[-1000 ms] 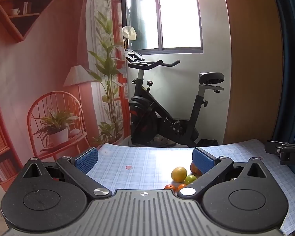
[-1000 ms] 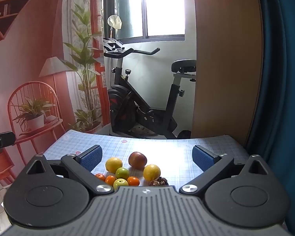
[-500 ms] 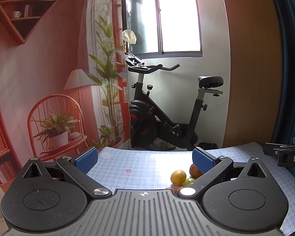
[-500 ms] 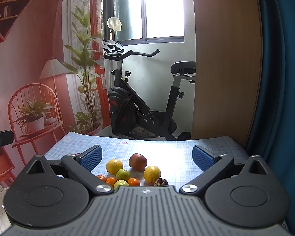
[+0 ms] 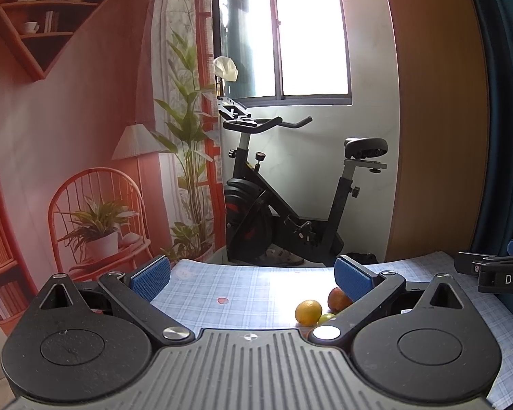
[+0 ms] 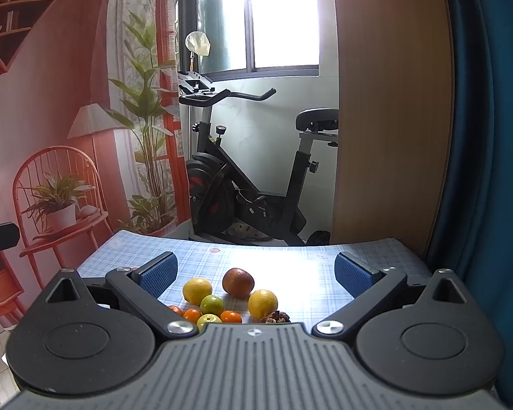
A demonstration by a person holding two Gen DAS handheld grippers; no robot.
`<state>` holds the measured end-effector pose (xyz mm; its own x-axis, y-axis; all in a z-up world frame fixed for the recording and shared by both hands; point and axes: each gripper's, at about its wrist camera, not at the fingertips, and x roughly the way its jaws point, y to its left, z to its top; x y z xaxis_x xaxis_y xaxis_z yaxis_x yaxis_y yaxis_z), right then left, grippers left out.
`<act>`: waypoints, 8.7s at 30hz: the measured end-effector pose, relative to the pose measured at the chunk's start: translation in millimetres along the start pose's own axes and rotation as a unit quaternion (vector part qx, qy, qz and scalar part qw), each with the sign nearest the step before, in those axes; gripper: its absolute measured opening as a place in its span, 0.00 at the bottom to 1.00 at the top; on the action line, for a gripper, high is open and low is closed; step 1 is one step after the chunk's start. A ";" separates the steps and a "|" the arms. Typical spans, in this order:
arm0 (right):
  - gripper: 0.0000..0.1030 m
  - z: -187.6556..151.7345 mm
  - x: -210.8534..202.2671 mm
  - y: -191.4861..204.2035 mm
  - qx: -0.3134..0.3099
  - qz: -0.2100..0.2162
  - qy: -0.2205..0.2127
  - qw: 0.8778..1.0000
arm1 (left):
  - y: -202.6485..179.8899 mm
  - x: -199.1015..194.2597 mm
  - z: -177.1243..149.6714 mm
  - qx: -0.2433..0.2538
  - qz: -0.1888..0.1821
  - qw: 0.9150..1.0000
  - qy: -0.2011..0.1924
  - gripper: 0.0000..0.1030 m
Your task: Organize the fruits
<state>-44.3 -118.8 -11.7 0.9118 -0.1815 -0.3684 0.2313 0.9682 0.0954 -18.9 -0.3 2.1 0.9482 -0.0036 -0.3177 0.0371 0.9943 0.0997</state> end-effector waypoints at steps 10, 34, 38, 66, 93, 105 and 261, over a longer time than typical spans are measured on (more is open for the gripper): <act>0.97 0.8 -0.2 0.0 0.000 0.001 0.000 1.000 | 1.1 -2.6 1.7 0.001 -0.004 1.000 -0.003 1.00; 0.97 2.4 -0.7 1.5 0.000 -0.001 -0.001 1.000 | 2.7 -4.8 0.4 -0.003 -0.010 1.000 -0.010 1.00; 0.97 2.6 -0.6 1.7 0.001 -0.002 -0.002 1.000 | 2.6 -5.0 0.0 -0.003 -0.010 1.000 -0.009 1.00; 1.00 -36.2 63.5 -38.5 0.045 0.003 -0.013 0.999 | 18.5 67.1 -23.4 -0.025 0.041 0.998 0.035 0.97; 0.96 -82.6 178.1 -32.8 0.028 0.040 0.061 0.997 | 40.8 214.4 -94.1 -0.038 -0.060 0.982 0.175 0.69; 0.92 -101.6 191.1 -25.8 0.015 0.057 0.096 0.994 | 24.7 250.8 -134.5 -0.043 -0.103 0.959 0.260 0.52; 0.29 -136.6 211.6 18.6 -0.011 0.164 0.197 0.967 | -2.6 248.1 -152.8 -0.096 -0.231 0.923 0.293 0.27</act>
<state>106.6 -115.7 -214.3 0.7344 0.2112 -0.6450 -0.0600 0.9668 0.2483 168.1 12.5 -221.1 0.5096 -0.4295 -0.7456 0.2844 0.9019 -0.3252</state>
